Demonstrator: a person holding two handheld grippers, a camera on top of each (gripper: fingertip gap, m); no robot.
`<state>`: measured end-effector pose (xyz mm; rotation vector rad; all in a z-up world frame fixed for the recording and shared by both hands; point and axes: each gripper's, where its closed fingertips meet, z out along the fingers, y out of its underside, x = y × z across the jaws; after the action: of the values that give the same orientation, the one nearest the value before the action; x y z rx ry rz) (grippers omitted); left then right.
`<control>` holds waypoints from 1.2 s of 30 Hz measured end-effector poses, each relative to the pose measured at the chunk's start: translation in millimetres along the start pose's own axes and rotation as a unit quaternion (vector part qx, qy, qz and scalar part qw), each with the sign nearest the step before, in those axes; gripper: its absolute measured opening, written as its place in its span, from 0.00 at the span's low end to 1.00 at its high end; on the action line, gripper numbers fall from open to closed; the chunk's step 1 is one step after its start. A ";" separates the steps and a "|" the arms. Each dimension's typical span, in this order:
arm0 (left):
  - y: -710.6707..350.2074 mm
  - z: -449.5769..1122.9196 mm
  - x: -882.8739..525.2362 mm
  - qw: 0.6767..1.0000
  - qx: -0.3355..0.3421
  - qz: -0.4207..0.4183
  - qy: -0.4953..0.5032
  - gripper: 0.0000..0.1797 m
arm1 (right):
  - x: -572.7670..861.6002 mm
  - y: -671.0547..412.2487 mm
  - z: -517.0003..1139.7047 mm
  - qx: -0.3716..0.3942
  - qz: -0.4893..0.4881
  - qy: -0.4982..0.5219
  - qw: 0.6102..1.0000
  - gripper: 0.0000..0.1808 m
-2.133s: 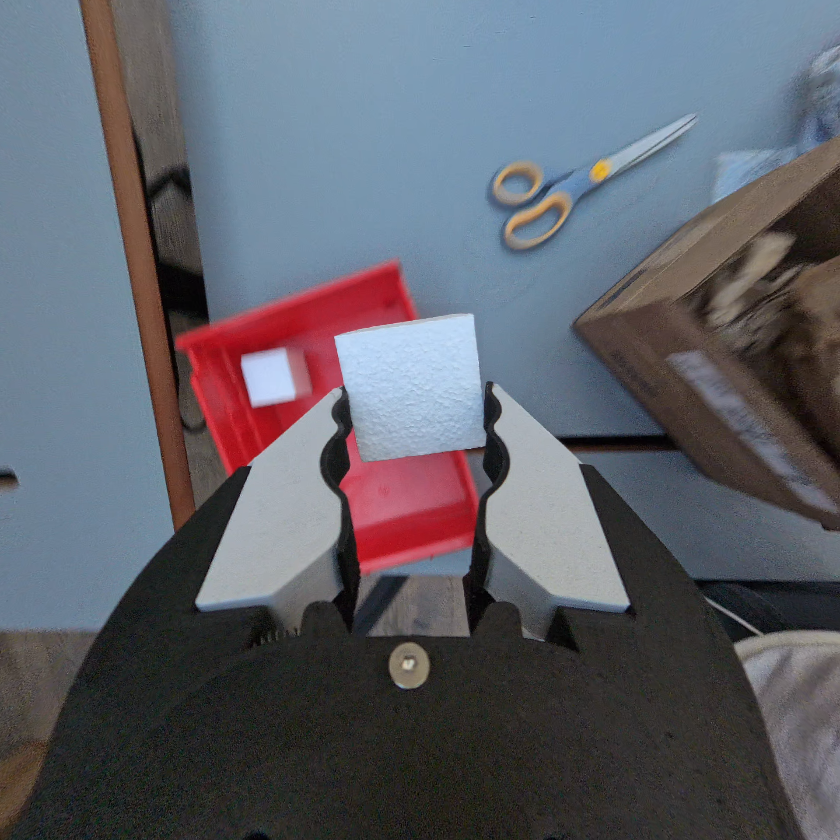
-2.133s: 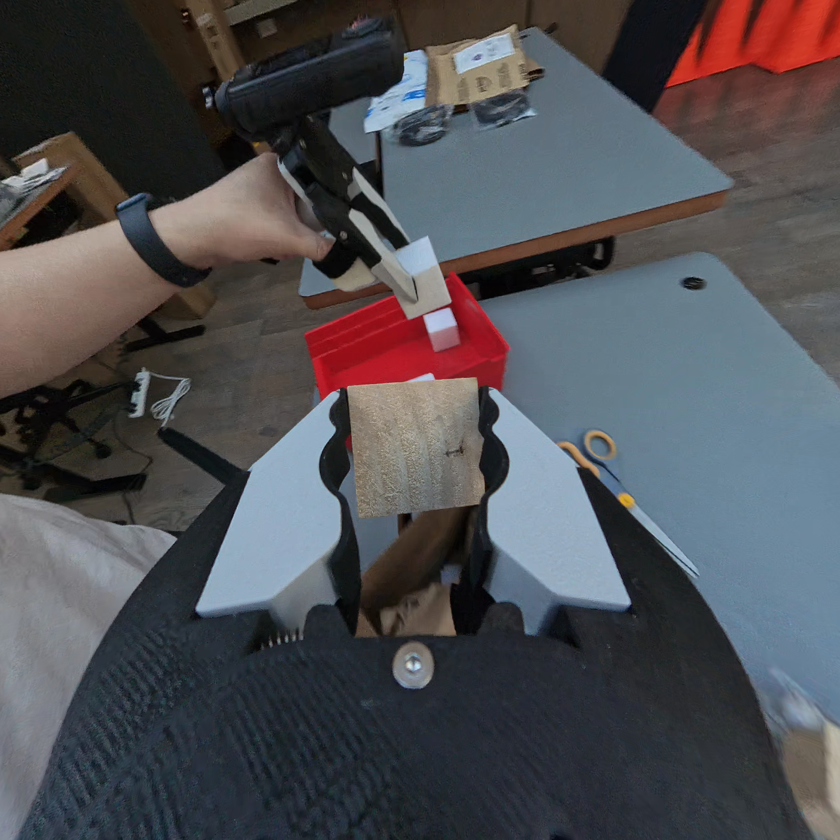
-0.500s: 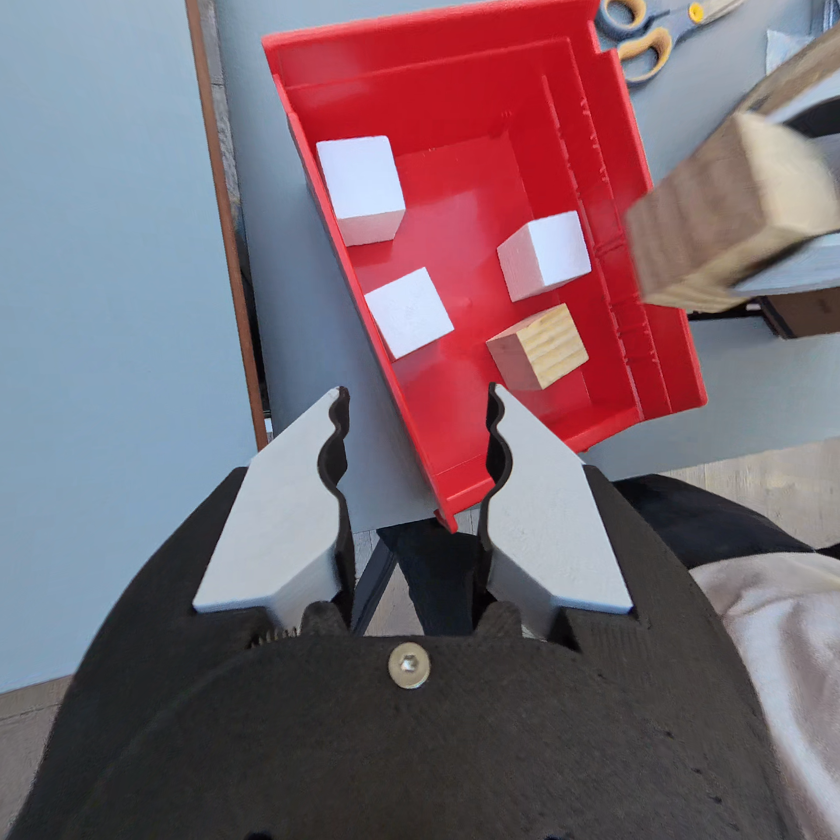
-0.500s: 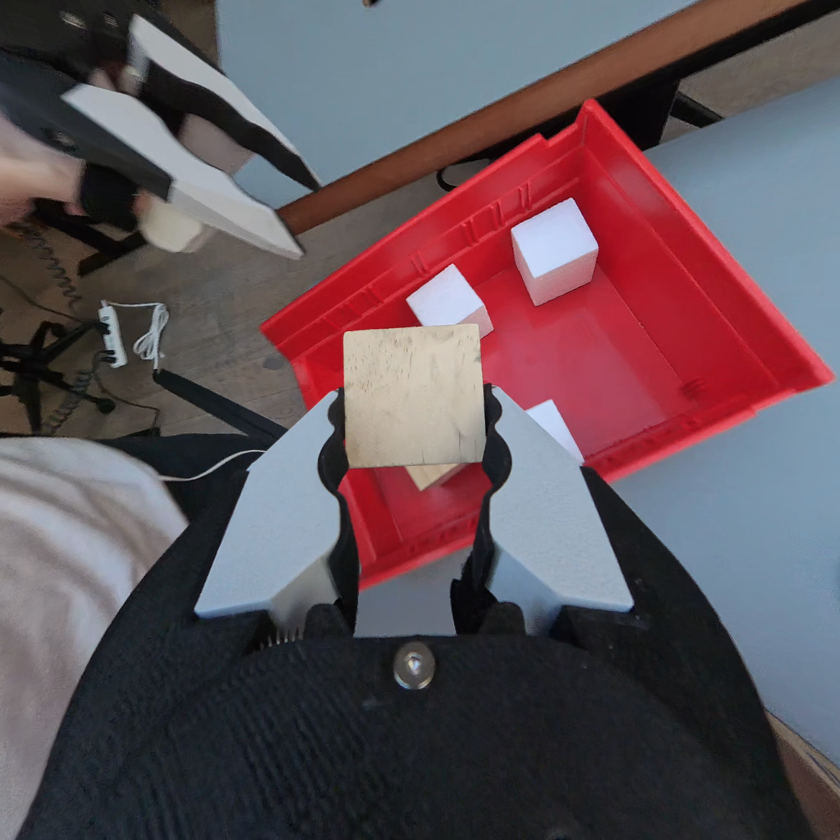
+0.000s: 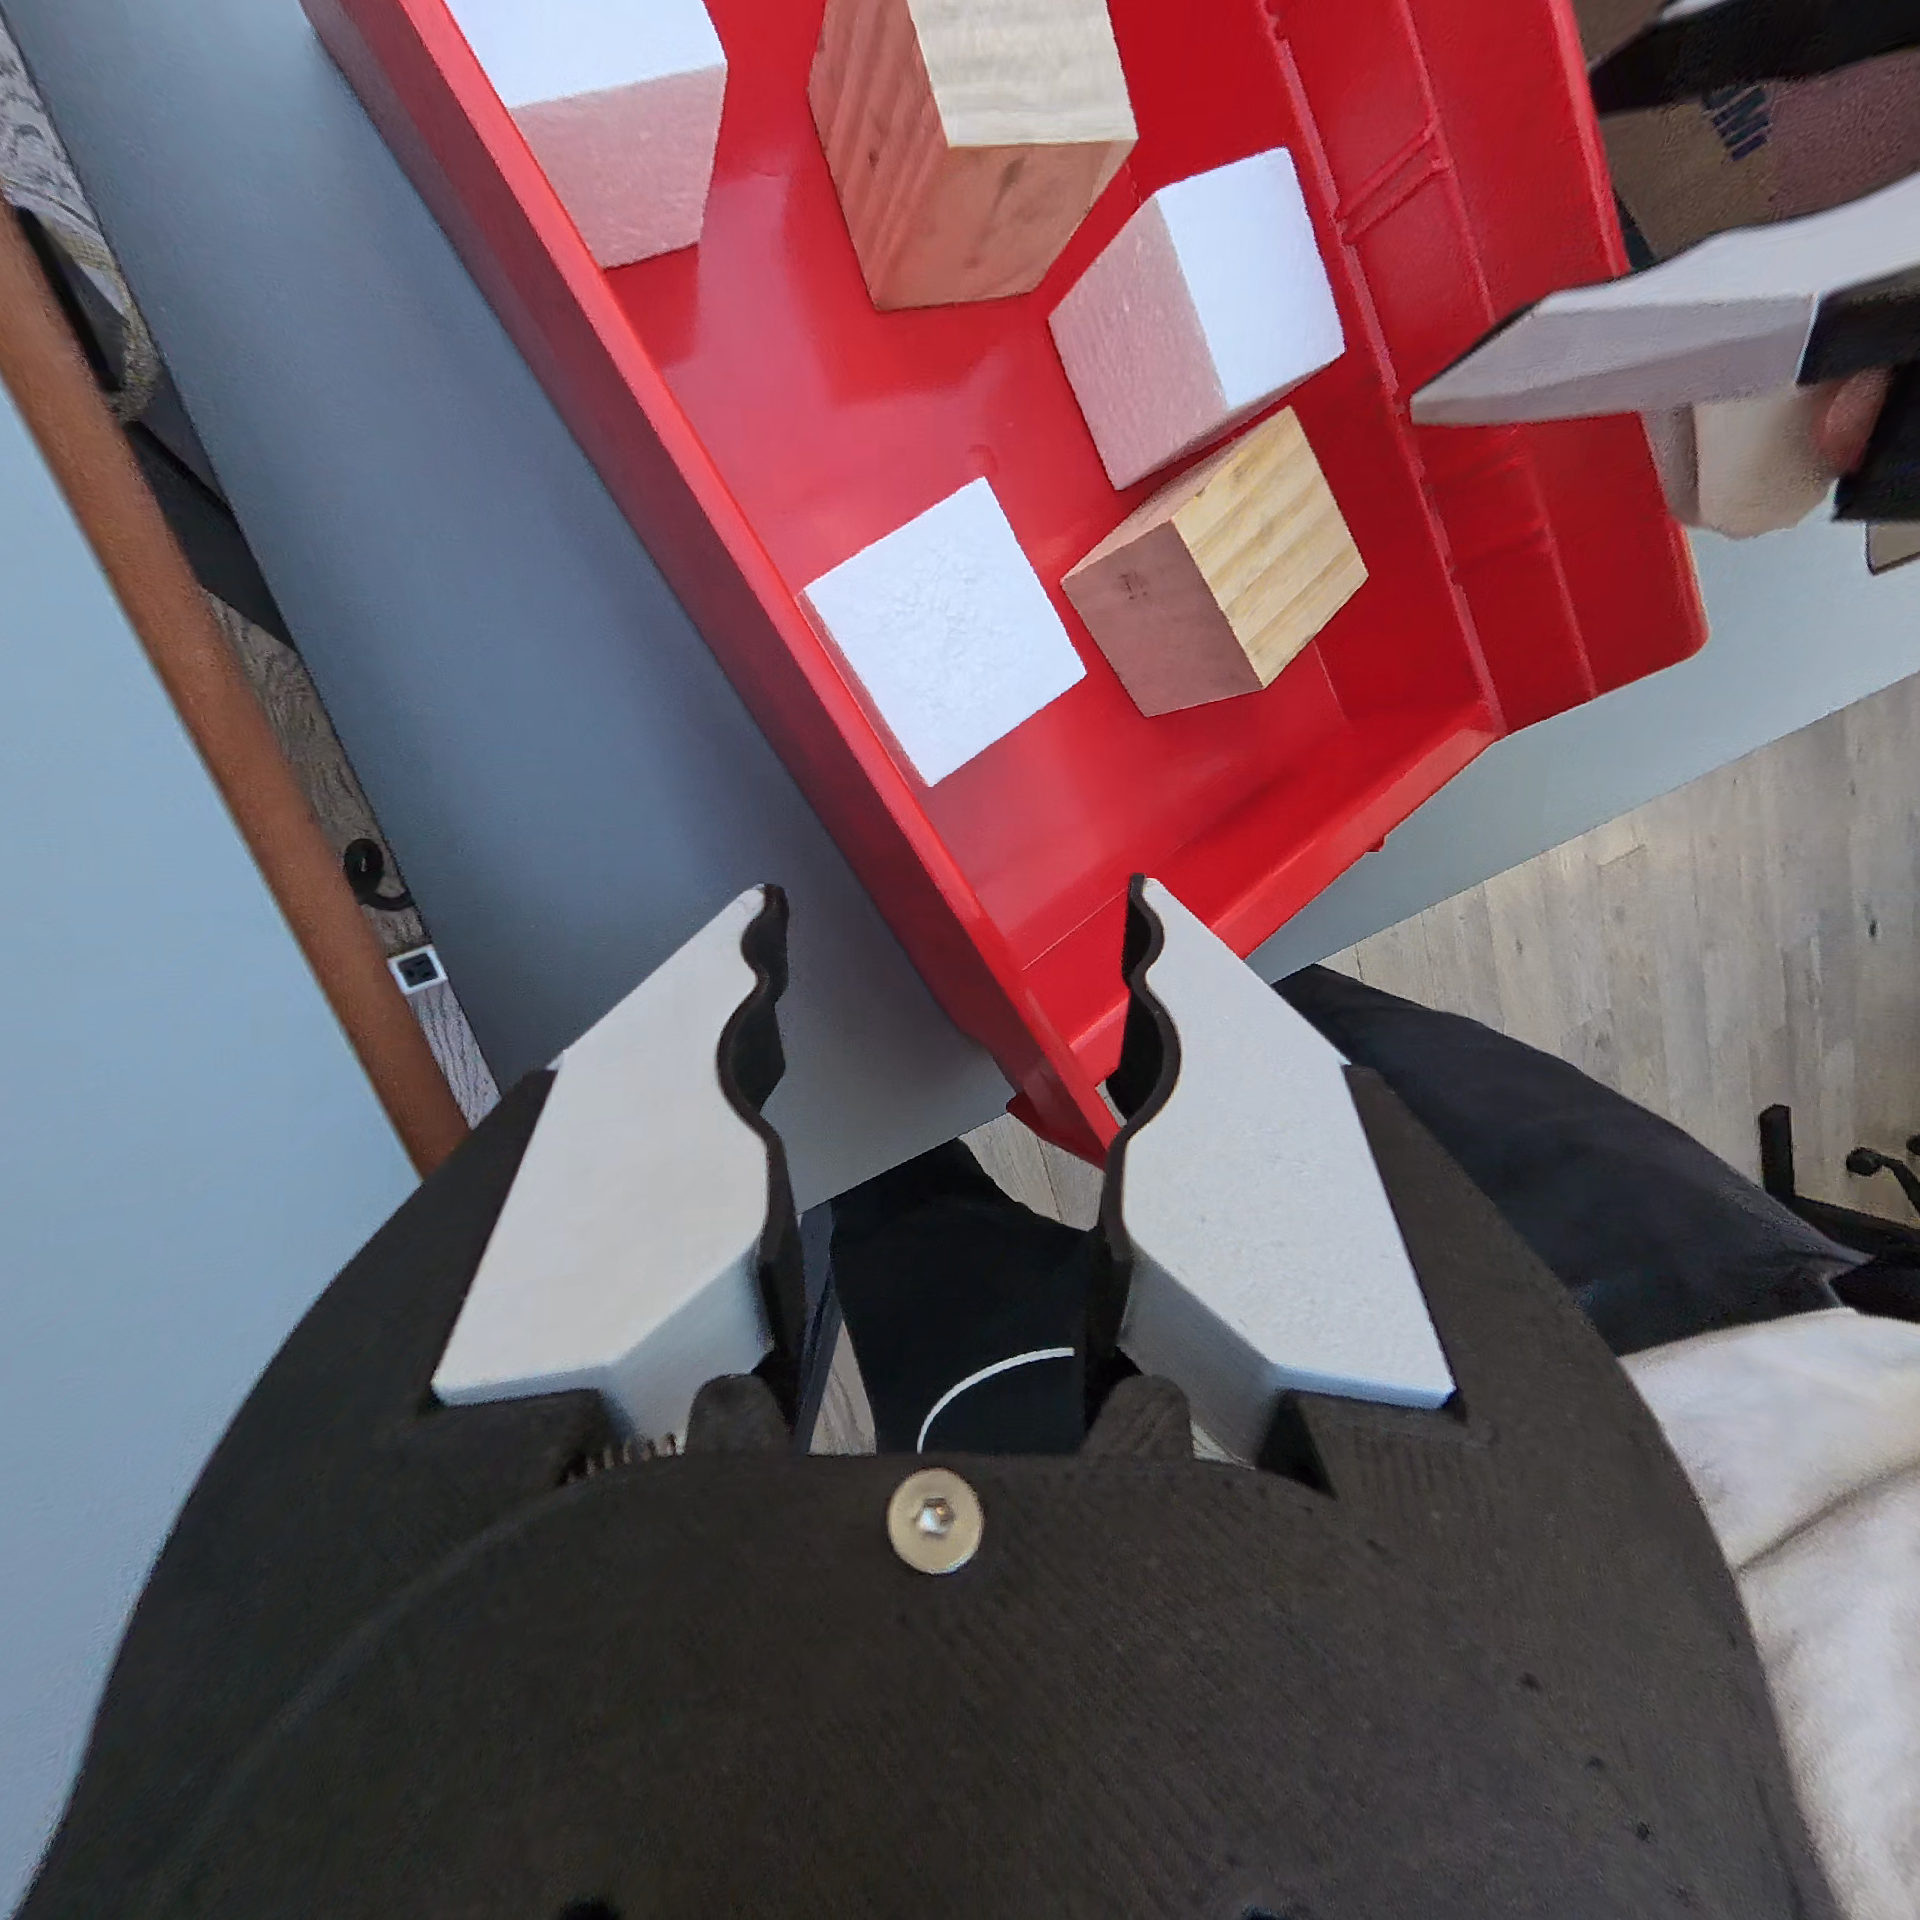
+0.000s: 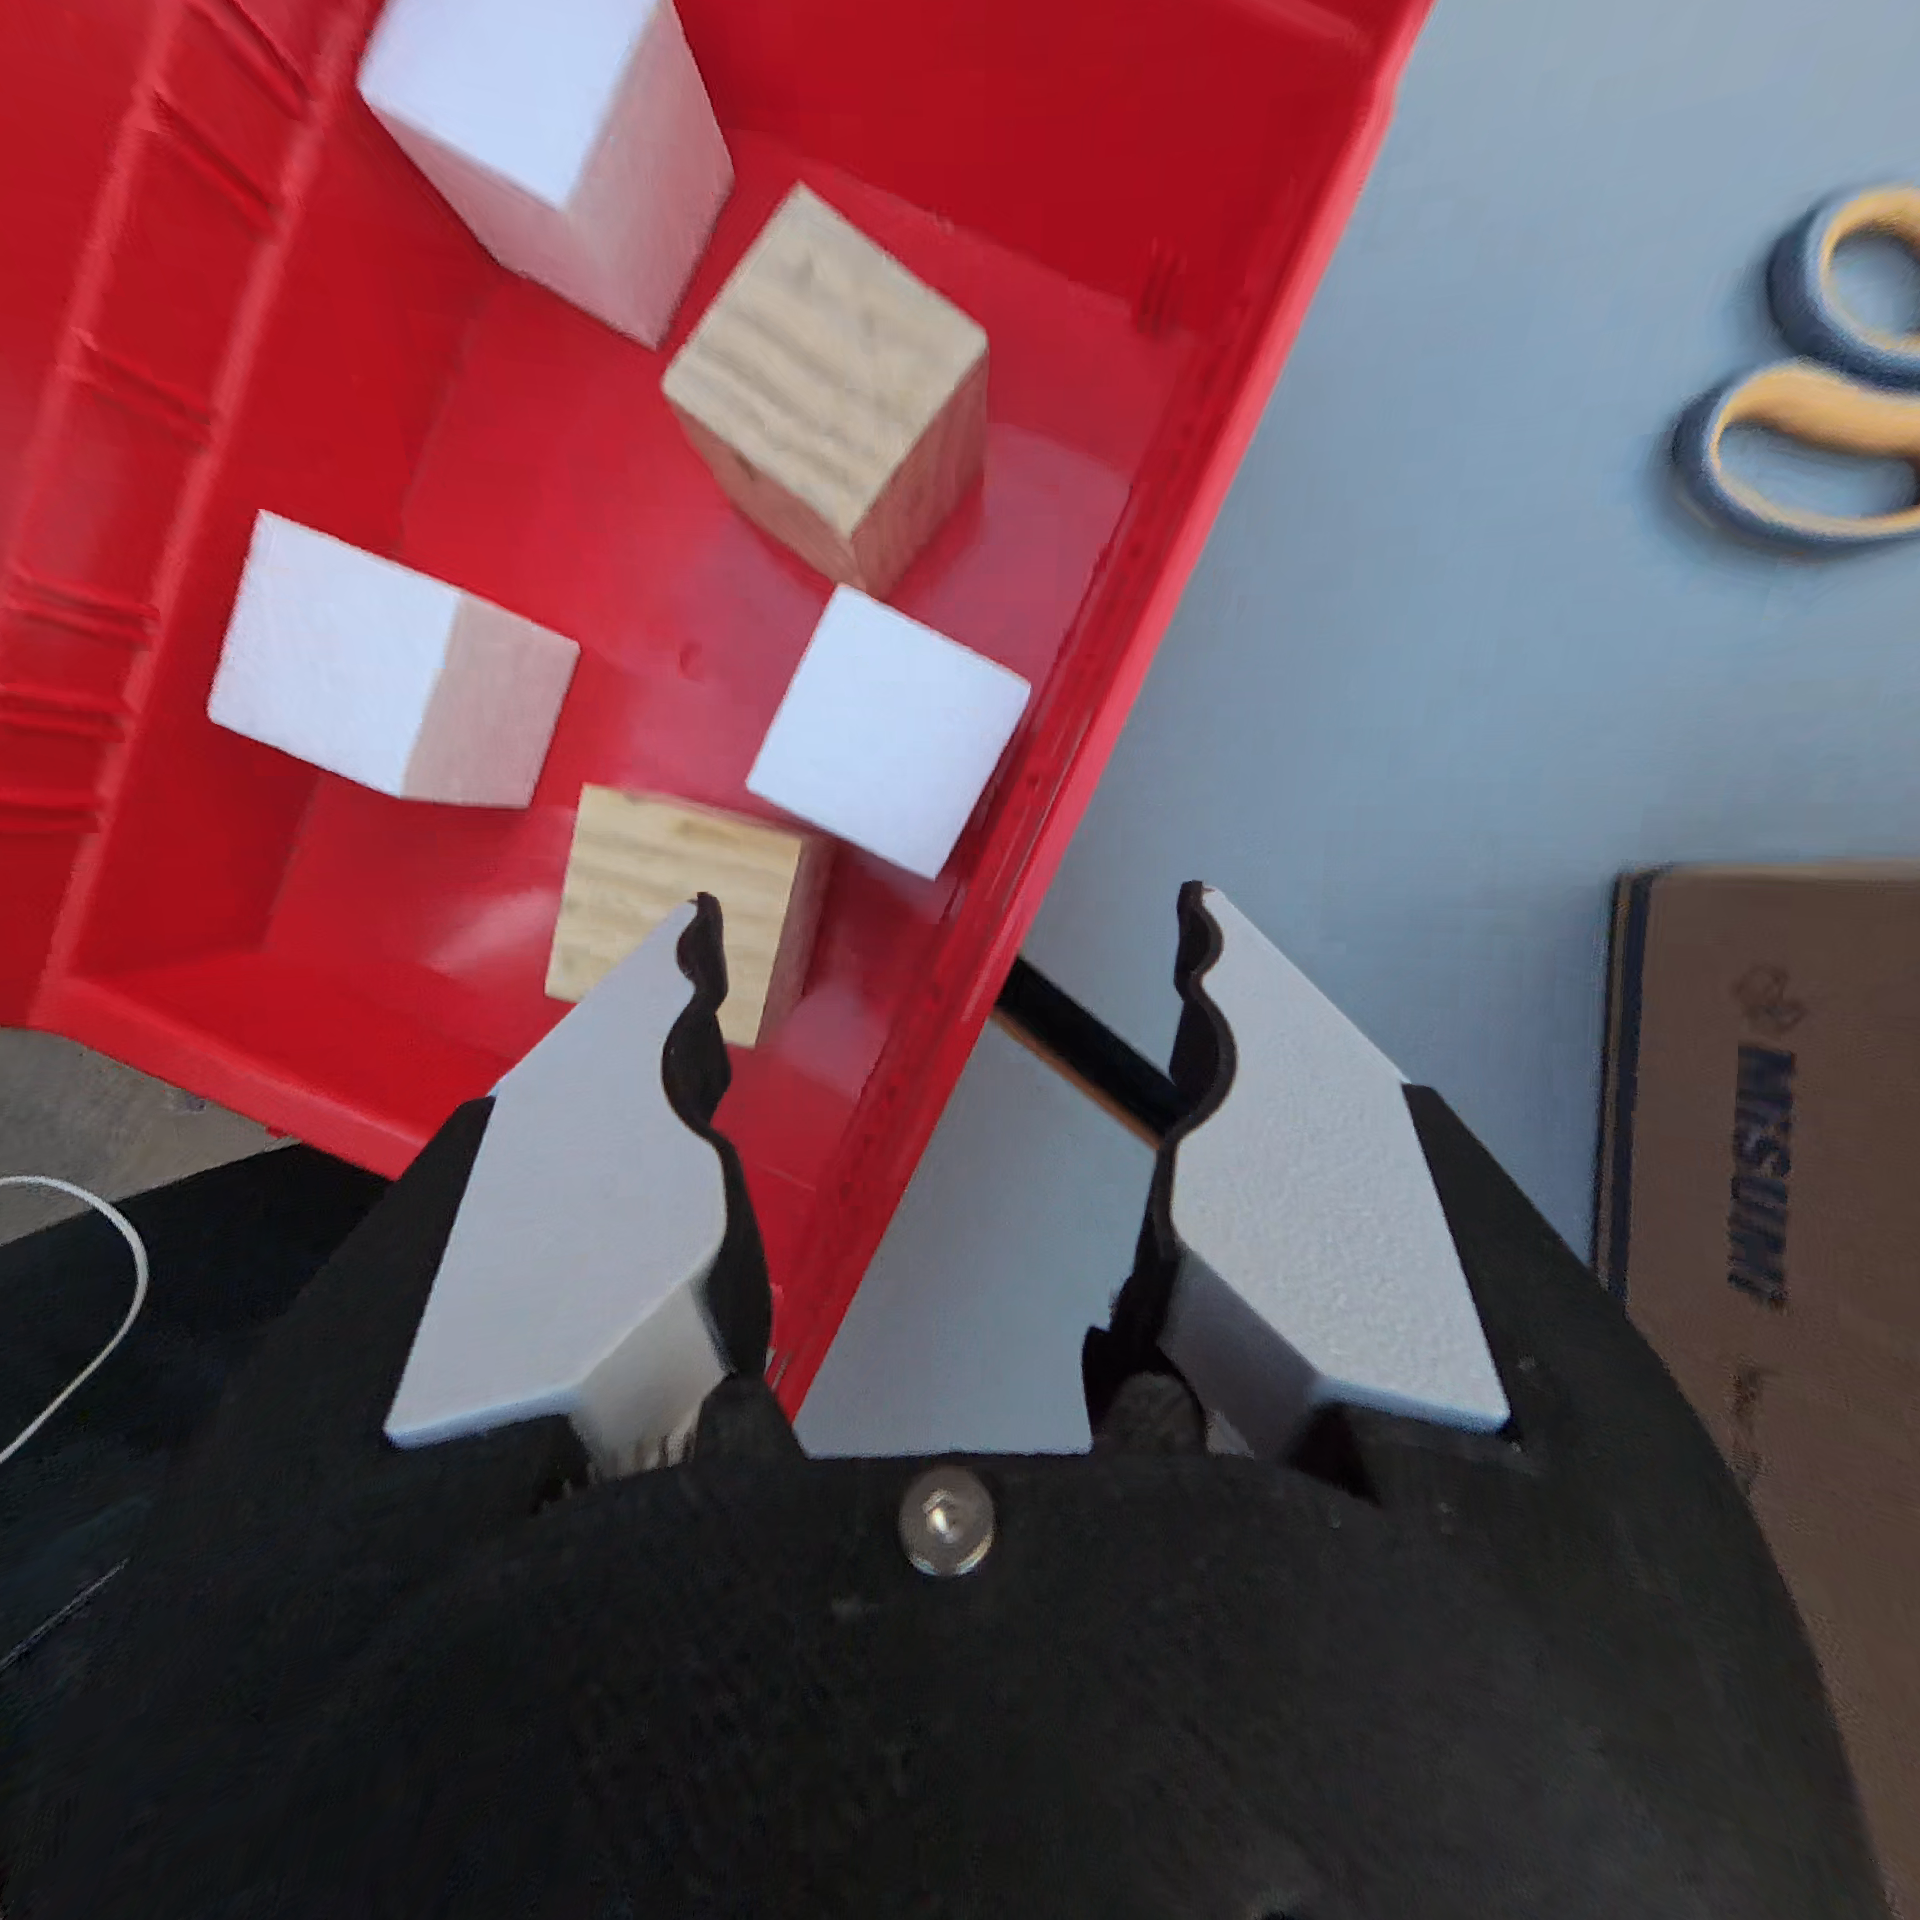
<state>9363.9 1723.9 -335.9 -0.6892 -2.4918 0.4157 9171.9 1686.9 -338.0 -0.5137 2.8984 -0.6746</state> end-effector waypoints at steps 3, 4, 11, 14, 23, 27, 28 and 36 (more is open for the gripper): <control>8.5 17.3 3.2 0.999 -0.031 -0.002 0.015 0.33 | -0.7 38.1 10.0 -0.061 0.043 -0.002 0.997 0.39; 13.2 22.8 5.1 0.999 -0.045 -0.002 0.021 0.33 | -3.0 48.6 16.1 -0.089 0.052 -0.013 0.995 0.36; 21.0 36.4 16.2 0.998 -0.049 -0.017 0.034 0.26 | -20.0 73.7 40.0 -0.190 0.120 -0.066 0.972 0.08; 20.0 31.7 16.3 0.997 -0.070 0.009 0.026 0.26 | -19.9 82.2 42.1 -0.221 0.110 -0.065 0.967 0.06; 0.5 -25.7 36.0 0.995 -0.029 0.023 0.093 0.24 | -26.6 148.0 -4.8 -0.243 0.125 -0.079 0.959 0.01; -17.7 -61.0 50.2 0.994 0.029 0.049 0.096 0.23 | -38.0 181.2 -46.9 -0.239 0.157 -0.107 0.952 0.00; -23.9 -69.0 53.7 0.993 0.043 0.053 0.096 0.23 | -37.5 187.6 -57.9 -0.232 0.164 -0.108 0.953 0.00; -51.8 -157.6 82.5 0.977 0.189 0.065 0.079 0.24 | -26.1 204.8 -138.2 -0.194 0.135 -0.103 0.966 0.00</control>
<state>9370.1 1750.1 -152.6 -0.6977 -2.1413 0.8247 9108.8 1925.0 -305.2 -0.1993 2.8248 -0.0110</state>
